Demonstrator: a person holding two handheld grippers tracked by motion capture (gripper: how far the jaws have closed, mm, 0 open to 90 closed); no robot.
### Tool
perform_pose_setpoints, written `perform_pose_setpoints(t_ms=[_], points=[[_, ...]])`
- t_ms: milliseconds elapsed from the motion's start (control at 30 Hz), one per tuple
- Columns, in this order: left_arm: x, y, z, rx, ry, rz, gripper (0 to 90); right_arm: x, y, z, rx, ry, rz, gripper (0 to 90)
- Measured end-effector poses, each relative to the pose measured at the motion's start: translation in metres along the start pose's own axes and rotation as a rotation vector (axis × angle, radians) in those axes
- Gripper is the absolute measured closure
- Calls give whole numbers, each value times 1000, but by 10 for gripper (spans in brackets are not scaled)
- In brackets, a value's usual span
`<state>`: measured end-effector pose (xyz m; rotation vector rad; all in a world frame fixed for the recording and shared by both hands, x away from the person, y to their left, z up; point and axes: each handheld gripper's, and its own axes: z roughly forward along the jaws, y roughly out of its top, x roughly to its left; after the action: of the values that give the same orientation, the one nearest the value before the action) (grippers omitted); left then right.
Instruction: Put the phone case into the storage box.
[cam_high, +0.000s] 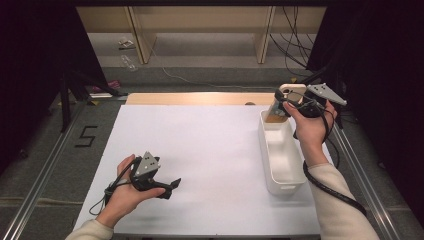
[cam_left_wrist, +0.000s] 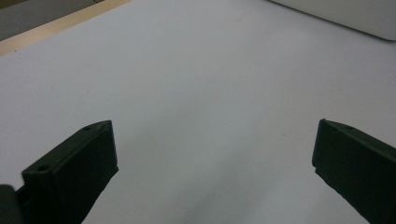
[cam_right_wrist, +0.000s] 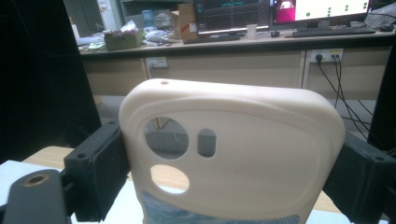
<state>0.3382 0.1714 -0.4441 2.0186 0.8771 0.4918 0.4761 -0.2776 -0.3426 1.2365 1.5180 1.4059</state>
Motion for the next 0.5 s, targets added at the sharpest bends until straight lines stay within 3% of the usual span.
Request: perform_pose_setpoints(t_ms=[500], points=[[0, 0, 0, -1, 0, 0, 0, -1, -1, 6, 5, -3, -5, 126]])
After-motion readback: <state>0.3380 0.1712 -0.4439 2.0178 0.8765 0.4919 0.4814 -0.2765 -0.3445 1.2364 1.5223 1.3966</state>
